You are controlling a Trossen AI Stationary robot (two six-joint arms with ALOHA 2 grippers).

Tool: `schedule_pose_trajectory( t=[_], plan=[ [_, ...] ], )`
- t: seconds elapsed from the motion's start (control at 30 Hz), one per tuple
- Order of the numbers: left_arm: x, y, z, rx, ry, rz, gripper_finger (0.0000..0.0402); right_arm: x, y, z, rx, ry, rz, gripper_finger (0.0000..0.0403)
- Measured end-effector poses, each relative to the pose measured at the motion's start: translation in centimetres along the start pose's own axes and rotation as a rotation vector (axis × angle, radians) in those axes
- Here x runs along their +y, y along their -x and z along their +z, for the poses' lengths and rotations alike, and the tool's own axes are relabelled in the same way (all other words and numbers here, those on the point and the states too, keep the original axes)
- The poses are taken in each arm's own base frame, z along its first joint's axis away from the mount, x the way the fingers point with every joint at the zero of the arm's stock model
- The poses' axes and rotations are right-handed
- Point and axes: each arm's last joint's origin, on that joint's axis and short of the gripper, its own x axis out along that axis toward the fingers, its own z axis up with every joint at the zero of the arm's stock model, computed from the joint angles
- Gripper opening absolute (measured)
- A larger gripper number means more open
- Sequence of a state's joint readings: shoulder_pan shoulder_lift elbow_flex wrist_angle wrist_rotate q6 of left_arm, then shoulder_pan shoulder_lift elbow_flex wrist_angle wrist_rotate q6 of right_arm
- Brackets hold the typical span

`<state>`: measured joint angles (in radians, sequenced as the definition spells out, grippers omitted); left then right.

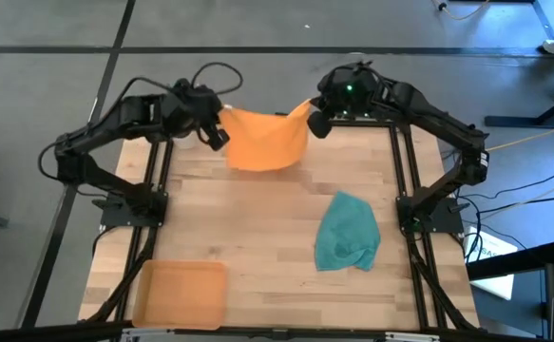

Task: Roll microfiber towels into tight, uniform cylinder then place into a basket
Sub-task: Roll the orange microfiber towel

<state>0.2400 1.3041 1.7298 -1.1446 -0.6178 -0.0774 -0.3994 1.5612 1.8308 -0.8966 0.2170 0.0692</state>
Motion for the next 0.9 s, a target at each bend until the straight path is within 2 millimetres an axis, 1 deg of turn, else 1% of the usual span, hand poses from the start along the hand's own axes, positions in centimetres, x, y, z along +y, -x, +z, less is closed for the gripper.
schedule_pose_trajectory(
  t=[0.17, 0.27, 0.33, 0.43, 0.5, 0.6, 0.73, 0.83, 0.9],
  plan=[
    [1.8, -1.7, 0.0, 0.042, 0.038, 0.096, 0.0000, -1.7, -0.8, -0.3, 0.018, -0.026, -0.084, 0.0001],
    [2.6, -3.2, 0.3, 0.061, 0.009, 0.152, 0.0000, -2.7, -0.9, -0.1, -0.003, -0.036, -0.177, 0.0001],
    [2.8, -4.0, 0.5, 0.073, -0.012, 0.165, 0.0000, -3.3, -1.1, 0.0, -0.011, -0.032, -0.211, 0.0001],
    [2.6, -5.0, 0.6, 0.091, -0.046, 0.168, 0.0000, -3.5, -1.2, 0.0, -0.002, -0.032, -0.220, 0.0001],
    [2.2, -5.2, 0.7, 0.097, -0.071, 0.160, 0.0000, -3.4, -1.2, -0.4, 0.034, -0.024, -0.176, 0.0001],
    [1.1, -4.7, 0.7, 0.080, -0.099, 0.117, 0.0000, -2.5, -1.1, -1.2, 0.112, 0.000, -0.088, 0.0001],
    [-1.1, -3.4, 0.5, 0.071, -0.122, -0.094, 0.0000, -0.9, -0.5, -2.6, 0.258, 0.046, -0.039, 0.0001],
    [-2.9, -2.7, -0.4, 0.139, -0.142, -0.178, 0.0000, 0.3, 0.1, -3.8, 0.373, 0.077, -0.016, 0.0001],
    [-4.3, -2.5, -1.1, 0.220, -0.161, -0.206, 0.0000, 1.1, 0.4, -4.2, 0.404, 0.087, -0.001, 0.0001]
  ],
)
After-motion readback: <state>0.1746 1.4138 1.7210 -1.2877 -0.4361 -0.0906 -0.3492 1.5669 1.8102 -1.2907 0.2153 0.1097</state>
